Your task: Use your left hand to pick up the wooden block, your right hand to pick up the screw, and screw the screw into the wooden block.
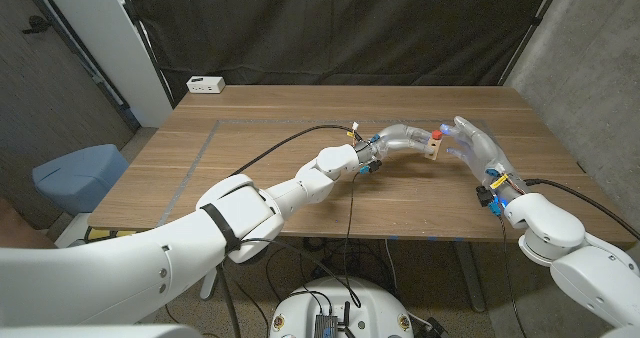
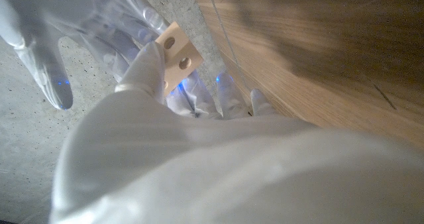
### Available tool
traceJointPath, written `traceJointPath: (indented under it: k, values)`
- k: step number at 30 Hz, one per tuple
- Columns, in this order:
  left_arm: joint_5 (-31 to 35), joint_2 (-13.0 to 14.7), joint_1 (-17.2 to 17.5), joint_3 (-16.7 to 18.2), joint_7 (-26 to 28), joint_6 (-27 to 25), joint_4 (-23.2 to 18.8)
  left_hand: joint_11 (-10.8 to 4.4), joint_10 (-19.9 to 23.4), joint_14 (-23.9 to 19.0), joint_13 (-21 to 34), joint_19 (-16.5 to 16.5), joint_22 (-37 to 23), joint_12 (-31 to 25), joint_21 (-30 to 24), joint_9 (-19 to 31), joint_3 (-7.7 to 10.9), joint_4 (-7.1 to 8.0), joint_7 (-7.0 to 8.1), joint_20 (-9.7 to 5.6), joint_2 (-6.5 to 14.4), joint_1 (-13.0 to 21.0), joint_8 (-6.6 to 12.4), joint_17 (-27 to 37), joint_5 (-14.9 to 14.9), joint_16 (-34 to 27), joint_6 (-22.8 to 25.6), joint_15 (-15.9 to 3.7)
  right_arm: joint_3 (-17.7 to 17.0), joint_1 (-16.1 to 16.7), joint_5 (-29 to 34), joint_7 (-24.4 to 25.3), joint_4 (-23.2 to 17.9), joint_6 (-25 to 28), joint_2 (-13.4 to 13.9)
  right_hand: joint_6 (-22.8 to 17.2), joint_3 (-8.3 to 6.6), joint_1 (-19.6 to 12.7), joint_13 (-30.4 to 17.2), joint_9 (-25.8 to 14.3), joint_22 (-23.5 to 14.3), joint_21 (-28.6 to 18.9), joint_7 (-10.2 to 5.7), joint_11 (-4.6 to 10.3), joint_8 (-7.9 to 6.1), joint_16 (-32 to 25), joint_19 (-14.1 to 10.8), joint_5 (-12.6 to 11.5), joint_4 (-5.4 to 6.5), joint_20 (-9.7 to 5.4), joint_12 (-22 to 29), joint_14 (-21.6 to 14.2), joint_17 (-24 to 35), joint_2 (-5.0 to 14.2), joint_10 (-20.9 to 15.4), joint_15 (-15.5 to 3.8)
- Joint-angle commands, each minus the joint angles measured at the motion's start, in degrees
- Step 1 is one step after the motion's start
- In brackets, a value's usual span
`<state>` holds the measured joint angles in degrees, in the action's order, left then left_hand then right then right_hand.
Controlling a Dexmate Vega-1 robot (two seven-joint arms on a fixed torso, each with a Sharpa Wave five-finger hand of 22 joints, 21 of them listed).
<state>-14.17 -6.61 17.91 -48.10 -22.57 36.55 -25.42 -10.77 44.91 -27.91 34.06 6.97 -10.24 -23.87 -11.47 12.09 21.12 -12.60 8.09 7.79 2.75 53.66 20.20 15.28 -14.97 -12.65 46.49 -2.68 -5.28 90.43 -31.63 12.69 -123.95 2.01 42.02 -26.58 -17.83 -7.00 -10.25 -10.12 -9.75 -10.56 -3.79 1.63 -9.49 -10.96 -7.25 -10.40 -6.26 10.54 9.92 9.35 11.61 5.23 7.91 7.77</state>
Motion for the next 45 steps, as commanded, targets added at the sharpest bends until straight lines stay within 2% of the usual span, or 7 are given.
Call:
traceJointPath:
  k: [1, 17, 45]
  values:
    - [0.1, -0.01, -0.01, -0.08, -0.02, -0.03, -0.14, -0.15, 0.48, -0.41, 0.21, 0.43, -0.25, -1.73, -0.33, 0.31, 3.95, 3.79, -1.2, 0.02, 4.85, -4.04, 1.27, 0.29, -0.45, -0.2, 4.49, -3.35, 0.58, -0.81, -1.12, -1.13, 0.79, 0.09, 0.9, 0.4, 0.07, 0.44, -0.16, -0.15, -0.08, 0.19, -0.23, -0.01, -0.19, -0.08, 0.39, -0.17, 0.19, 0.02, -0.04, 0.6, 0.24, 0.05, 0.55, -0.16]
    - [-0.03, -0.48, -0.38, -0.02, 0.13, -0.35, 0.87, -0.05, 0.46, -0.49, 0.26, 0.45, -0.25, -1.76, -0.34, 0.31, 3.93, 3.77, -1.09, 0.01, 4.8, -4.04, 1.28, 0.28, -0.43, -0.23, 4.56, -3.45, 0.67, -0.89, -1.76, -0.84, 0.86, 0.26, 1.52, -1.46, -0.06, 0.37, -0.14, -0.16, -0.09, -0.05, 0.49, 0.37, -1.21, -0.37, 0.4, -0.33, 0.2, -0.05, 0.77, 0.42, 0.14, 0.35, -0.5, -0.16]
    - [-0.25, -0.63, -0.34, 0.03, 0.08, -0.53, 1.12, -0.08, 0.5, -0.51, 0.23, 0.42, -0.25, -1.78, -0.32, 0.31, 3.98, 3.82, -1.16, 0.07, 4.87, -4.08, 1.24, 0.3, -0.42, -0.24, 4.47, -3.36, -0.1, 0.54, -2.0, -0.07, -0.09, 0.76, 1.44, -3.84, -0.34, 0.02, -0.12, -0.16, -0.08, -0.4, 1.07, 0.79, -1.83, -0.87, -0.29, -0.44, 0.06, -0.1, 1.51, -0.66, -0.01, 0.72, -2.69, -0.36]
